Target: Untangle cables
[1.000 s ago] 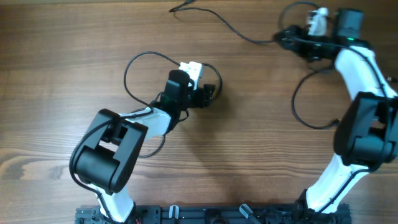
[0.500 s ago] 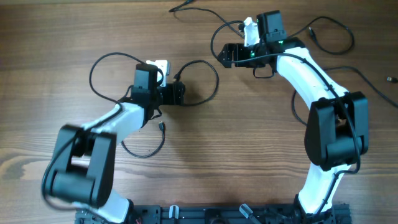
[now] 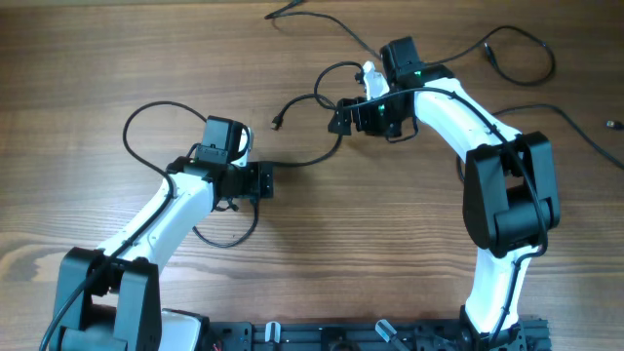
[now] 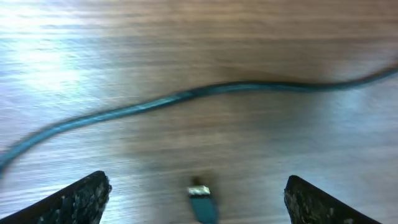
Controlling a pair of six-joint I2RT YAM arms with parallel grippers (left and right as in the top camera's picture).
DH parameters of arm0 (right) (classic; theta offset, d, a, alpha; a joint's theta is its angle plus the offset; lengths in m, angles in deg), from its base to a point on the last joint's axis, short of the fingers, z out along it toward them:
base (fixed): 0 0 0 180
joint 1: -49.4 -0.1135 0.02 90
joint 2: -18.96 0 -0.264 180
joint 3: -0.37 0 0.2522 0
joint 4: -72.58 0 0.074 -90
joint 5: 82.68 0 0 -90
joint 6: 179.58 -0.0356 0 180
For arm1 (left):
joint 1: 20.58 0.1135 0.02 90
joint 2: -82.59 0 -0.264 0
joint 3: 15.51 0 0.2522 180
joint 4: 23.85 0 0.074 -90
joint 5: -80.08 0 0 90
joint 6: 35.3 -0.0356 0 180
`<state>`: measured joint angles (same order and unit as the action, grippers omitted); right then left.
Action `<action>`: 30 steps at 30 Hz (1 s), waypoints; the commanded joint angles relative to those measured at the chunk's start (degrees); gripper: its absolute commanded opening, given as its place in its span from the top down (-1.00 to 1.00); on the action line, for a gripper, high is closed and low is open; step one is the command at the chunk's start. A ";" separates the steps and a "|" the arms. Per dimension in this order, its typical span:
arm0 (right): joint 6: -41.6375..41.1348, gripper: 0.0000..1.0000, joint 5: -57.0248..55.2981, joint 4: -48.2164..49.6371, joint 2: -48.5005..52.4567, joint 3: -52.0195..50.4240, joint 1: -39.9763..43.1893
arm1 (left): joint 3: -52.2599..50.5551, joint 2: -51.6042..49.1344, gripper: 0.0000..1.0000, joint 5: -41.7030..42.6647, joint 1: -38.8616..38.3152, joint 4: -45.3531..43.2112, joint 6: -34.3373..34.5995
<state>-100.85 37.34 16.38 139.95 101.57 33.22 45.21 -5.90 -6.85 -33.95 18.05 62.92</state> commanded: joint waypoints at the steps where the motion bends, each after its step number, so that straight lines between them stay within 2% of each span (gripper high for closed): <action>1: -3.08 -1.00 3.10 -1.14 0.74 0.17 -0.39 | -0.11 0.59 -0.85 -4.83 0.15 -0.87 -0.50; 6: -8.46 -0.99 3.10 0.31 2.43 0.17 -2.27 | -0.15 0.55 -0.76 -4.66 0.15 -1.07 -0.55; 10: -13.94 -0.99 3.58 4.37 4.70 -0.61 -5.14 | -0.15 0.31 -0.75 -4.52 0.13 -1.03 -5.05; 13: -17.49 -0.99 3.52 7.85 5.18 -2.10 -7.02 | -0.15 0.31 -0.72 -4.44 0.13 -0.85 -5.25; 21: -29.44 -0.99 3.34 21.86 5.49 -4.66 -8.26 | -0.15 0.28 -0.61 -3.74 0.13 -0.87 -5.25; 22: -31.17 -1.00 4.28 26.43 6.14 -4.66 -8.57 | -0.15 0.28 -0.61 -3.76 0.13 -0.98 -5.25; 28: -34.49 -0.99 10.40 36.89 6.58 -4.66 -9.05 | -0.15 0.17 -0.58 -3.74 0.13 -2.08 -5.25; 30: -36.09 -0.99 10.12 37.70 6.58 -4.66 -9.03 | -0.15 0.00 -0.54 -3.32 0.13 -2.25 -5.25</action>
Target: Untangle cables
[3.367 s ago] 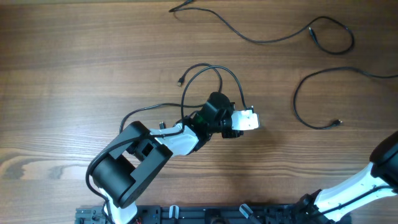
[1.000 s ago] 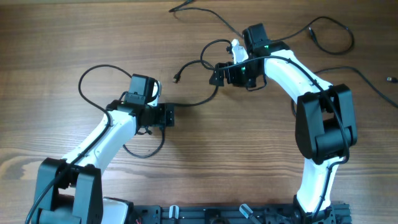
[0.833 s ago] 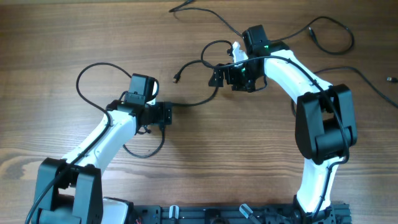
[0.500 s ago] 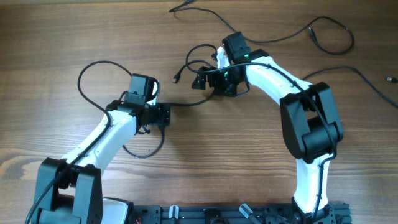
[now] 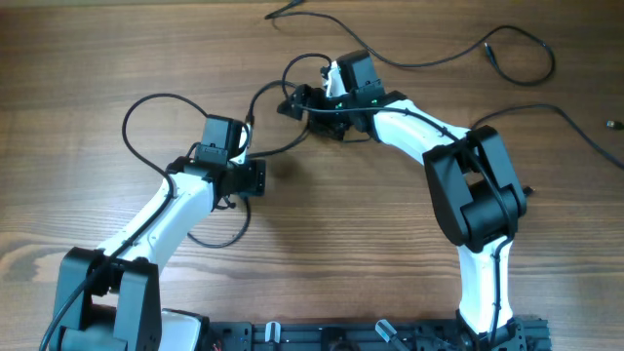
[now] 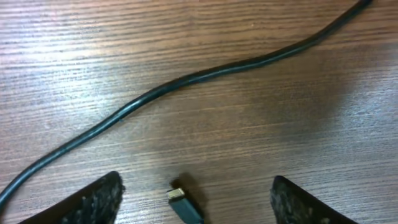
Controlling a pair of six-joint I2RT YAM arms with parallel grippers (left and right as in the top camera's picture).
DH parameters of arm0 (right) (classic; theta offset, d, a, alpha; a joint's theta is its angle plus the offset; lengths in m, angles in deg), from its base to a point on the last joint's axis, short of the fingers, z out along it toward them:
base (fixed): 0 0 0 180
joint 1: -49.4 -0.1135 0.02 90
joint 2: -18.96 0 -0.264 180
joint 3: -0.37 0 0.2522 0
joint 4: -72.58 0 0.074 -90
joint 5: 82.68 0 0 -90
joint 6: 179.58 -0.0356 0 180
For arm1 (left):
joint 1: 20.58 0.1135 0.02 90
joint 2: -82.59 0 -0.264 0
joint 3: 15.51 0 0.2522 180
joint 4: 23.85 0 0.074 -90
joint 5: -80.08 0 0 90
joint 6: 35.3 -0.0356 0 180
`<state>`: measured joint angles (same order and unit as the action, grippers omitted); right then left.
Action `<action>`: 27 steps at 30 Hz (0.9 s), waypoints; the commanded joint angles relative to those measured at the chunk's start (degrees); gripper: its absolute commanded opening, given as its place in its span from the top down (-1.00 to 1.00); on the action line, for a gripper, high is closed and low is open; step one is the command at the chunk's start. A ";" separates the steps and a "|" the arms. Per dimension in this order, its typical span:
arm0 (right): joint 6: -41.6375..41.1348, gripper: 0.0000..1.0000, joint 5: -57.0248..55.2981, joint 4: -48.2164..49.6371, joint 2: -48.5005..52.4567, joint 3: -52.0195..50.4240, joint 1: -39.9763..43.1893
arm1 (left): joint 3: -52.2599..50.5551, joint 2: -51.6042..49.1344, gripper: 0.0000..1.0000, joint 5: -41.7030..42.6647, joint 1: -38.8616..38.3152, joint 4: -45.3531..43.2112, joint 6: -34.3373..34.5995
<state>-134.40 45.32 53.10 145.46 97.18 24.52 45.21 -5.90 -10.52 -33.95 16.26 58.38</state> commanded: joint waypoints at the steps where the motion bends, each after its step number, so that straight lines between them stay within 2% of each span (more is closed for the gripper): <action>1: -3.32 -0.99 1.09 0.96 1.07 -0.26 -0.33 | -0.15 -0.20 -0.48 1.36 0.13 -0.63 -0.70; 8: -5.31 -0.99 4.20 8.50 1.07 -0.26 -0.35 | -0.15 -5.42 -0.46 8.96 0.09 -6.88 -0.72; 15: -5.05 -1.00 4.11 8.50 1.14 -0.26 -0.35 | -0.15 -11.82 -0.48 10.21 -0.02 -18.58 -0.92; 19: -5.05 -1.00 4.13 8.46 1.14 -0.26 -0.33 | -0.13 -11.72 -0.47 10.19 -1.81 -21.46 -12.76; 25: -4.68 -0.99 4.04 8.17 1.14 -0.26 -0.33 | -0.13 -7.76 -0.54 8.90 -7.21 -21.68 -18.73; 26: -4.68 -0.99 3.85 7.96 1.14 -0.26 -0.33 | -0.13 -7.61 -0.57 6.99 -7.48 -22.14 -18.73; 27: -4.63 -0.99 2.82 7.02 1.14 -0.26 -0.33 | -0.13 -7.89 -0.64 2.21 -7.34 -23.06 -22.27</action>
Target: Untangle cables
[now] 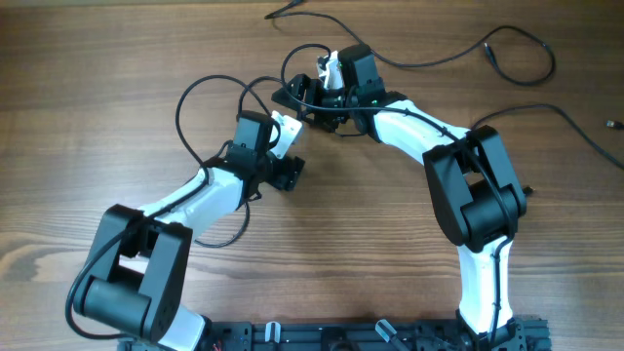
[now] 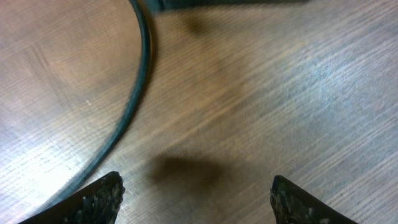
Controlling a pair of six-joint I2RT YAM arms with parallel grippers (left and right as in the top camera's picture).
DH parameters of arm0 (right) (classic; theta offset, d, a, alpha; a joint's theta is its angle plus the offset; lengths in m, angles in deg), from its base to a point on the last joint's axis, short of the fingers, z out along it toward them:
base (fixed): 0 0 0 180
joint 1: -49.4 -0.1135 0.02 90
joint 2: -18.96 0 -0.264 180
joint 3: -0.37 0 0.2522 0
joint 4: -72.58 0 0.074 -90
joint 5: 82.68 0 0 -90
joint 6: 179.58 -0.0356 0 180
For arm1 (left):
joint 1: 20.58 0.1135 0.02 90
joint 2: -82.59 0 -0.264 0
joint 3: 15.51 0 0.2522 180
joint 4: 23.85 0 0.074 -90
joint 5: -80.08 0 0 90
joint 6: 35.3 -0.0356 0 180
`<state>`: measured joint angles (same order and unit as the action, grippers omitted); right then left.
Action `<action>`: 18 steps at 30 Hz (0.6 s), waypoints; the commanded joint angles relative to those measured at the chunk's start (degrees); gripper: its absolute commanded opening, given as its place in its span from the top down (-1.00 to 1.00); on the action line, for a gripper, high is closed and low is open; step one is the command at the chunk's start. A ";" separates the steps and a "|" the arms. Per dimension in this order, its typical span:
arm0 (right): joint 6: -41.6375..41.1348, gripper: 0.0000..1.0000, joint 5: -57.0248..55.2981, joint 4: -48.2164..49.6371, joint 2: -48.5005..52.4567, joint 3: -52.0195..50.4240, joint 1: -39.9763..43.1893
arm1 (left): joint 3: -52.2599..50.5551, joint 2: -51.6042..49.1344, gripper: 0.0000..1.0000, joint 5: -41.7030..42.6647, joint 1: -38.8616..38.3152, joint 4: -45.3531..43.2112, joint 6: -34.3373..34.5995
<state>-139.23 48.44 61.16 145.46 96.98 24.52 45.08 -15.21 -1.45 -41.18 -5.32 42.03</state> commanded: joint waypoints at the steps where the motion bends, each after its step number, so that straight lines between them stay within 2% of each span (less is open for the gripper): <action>1: 0.24 -1.00 -1.20 -1.97 1.14 -0.07 -0.22 | 0.00 0.98 -0.69 -7.50 0.20 -2.10 -11.56; 3: 1.29 -0.99 -1.18 -2.29 1.14 -0.07 -0.11 | 0.00 -0.17 -0.74 -7.52 0.52 -3.78 -15.78; 5: 1.88 -1.00 -1.16 -2.43 1.14 -0.07 0.07 | 0.00 -2.67 -0.84 -7.52 1.38 -6.93 -17.11; 12: 1.73 -0.98 1.70 -2.43 1.14 -0.07 3.74 | 0.00 -10.49 -0.75 -7.37 2.03 -12.98 -16.90; 13: 1.70 -0.98 2.45 -2.40 1.14 -0.07 4.22 | 0.00 -10.78 -0.64 -6.43 2.03 -13.20 -16.90; 14: 1.70 -0.98 2.80 -2.43 1.14 -0.07 4.59 | 0.00 -10.78 -0.42 -4.44 2.03 -13.18 -16.90; 15: 1.73 -0.98 2.93 -2.43 1.14 -0.07 4.83 | 0.00 -10.78 -0.31 -2.01 2.03 -13.18 -16.90; 18: 1.70 -0.98 3.91 -2.40 1.14 -0.07 5.05 | 0.00 -11.04 0.17 3.10 2.01 -12.48 -16.87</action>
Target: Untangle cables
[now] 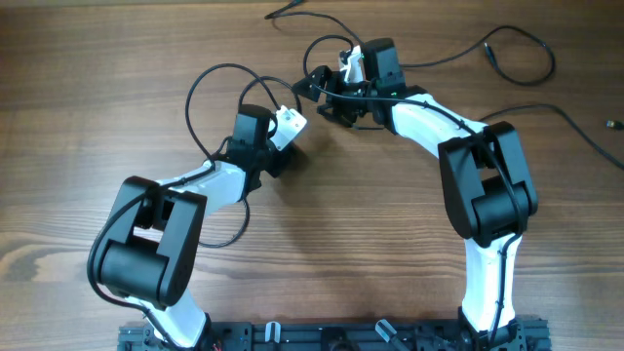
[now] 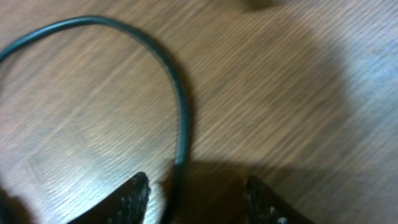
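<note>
A long black cable [image 1: 208, 74] loops over the table's middle and runs up to my right gripper [image 1: 318, 92], which appears shut on it near the small loop at the back. Lower down and to the left, just off the loop's right end, is my left gripper [image 1: 277, 159]. In the left wrist view the same cable [image 2: 181, 106] curves down from the upper left and passes between the fingers, close to the left fingertip [image 2: 134, 198]. The left gripper [image 2: 199, 202] is open, its fingers set fairly narrow around the cable without touching it.
Other black cables lie at the back [image 1: 292, 11], the back right [image 1: 507, 41] and the right edge [image 1: 575, 122]. Another strand [image 1: 239, 226] curls under my left arm. The table [image 1: 78, 58] is brown wood.
My left gripper has shifted a little back and left, its fingers stand closer together, and the cable now runs between them. My right gripper has moved right with the cable.
At first my left gripper hung open over a cable plug while my right was at centre right on the cable. The right then stood further left, the loop with it. My left arm later stood nearer the loop, and now straddles the cable.
</note>
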Controlling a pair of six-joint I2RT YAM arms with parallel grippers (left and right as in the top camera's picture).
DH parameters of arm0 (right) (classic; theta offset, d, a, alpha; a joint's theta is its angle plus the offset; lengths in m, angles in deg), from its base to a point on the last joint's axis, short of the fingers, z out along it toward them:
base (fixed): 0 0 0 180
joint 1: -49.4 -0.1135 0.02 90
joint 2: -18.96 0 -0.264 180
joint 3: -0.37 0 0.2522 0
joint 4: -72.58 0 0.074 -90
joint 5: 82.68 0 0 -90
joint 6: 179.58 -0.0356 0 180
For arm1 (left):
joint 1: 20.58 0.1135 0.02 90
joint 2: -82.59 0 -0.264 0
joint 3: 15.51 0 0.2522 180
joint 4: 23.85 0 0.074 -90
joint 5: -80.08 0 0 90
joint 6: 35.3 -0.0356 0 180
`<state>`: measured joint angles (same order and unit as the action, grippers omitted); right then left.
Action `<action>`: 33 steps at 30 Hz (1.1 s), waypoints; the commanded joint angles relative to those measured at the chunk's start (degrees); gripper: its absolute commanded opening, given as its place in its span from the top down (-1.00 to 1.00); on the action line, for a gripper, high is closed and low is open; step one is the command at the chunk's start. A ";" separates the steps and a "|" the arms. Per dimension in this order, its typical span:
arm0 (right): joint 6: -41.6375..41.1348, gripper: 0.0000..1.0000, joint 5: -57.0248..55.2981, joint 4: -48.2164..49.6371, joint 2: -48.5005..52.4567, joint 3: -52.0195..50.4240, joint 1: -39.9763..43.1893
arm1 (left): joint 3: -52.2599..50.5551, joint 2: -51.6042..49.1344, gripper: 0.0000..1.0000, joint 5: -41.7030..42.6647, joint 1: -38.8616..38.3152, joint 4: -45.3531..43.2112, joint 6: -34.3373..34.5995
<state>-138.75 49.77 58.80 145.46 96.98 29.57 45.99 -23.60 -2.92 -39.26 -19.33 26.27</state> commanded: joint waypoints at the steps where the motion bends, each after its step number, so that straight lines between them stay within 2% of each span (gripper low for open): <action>1: 1.25 -0.98 3.04 -0.09 1.14 -0.07 0.00 | -0.92 -2.97 0.27 4.57 0.09 1.70 -0.90; 3: 1.29 -0.98 3.56 -0.07 1.14 -0.07 0.00 | -0.92 -4.42 0.35 4.55 0.11 1.92 -0.90; 5: 1.68 -0.98 4.00 -0.07 1.14 -0.07 0.00 | -0.92 -6.40 0.55 4.55 0.11 1.70 -0.87; 7: 1.68 -0.98 4.04 -0.09 1.14 -0.07 0.00 | -0.92 -7.23 0.92 4.55 0.11 1.75 -0.44; 9: 1.68 -0.98 4.00 -0.07 1.14 -0.07 0.00 | -0.92 -7.17 0.92 4.55 0.11 0.35 2.84; 15: 2.69 -0.98 4.00 -0.09 1.14 -0.07 0.07 | -0.92 -6.88 0.92 4.55 0.22 -0.87 4.11; 21: 2.64 -0.98 4.17 -0.33 1.14 -0.07 1.55 | -0.85 -2.40 0.92 5.18 0.59 -1.49 7.93; 22: 2.67 -0.98 4.48 -0.31 1.14 -0.07 1.77 | -0.85 -2.40 0.74 5.18 1.01 -1.75 8.46; 24: 2.71 -0.98 4.83 -0.31 1.14 -0.07 1.99 | -0.81 -2.27 0.24 5.42 3.13 -2.27 15.17; 25: 2.73 -0.98 4.81 -0.31 1.14 -0.07 2.03 | -0.81 -2.21 0.00 8.48 4.87 -2.58 17.55; 26: 2.73 -0.98 4.70 -0.28 1.14 -0.07 2.03 | -0.81 -2.23 -0.37 13.38 6.36 -2.99 16.96; 27: 2.71 -0.98 4.63 -0.28 1.14 -0.07 2.03 | -0.81 -2.23 -0.53 15.30 7.34 -2.99 15.80; 28: 2.69 -0.98 4.63 -0.28 1.14 -0.07 2.03 | -0.81 -2.23 -0.63 15.47 7.85 -2.80 14.67; 30: 2.67 -0.98 4.63 -0.28 1.14 -0.07 2.03 | -0.81 -2.34 -0.68 15.47 8.48 -1.90 10.27; 33: 2.49 -0.98 4.94 -0.31 1.14 -0.07 2.03 | -0.81 -2.36 -0.62 15.47 8.41 0.04 6.93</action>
<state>-137.26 53.45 58.58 145.46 96.98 31.66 46.41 -25.96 10.90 -30.91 -21.60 37.09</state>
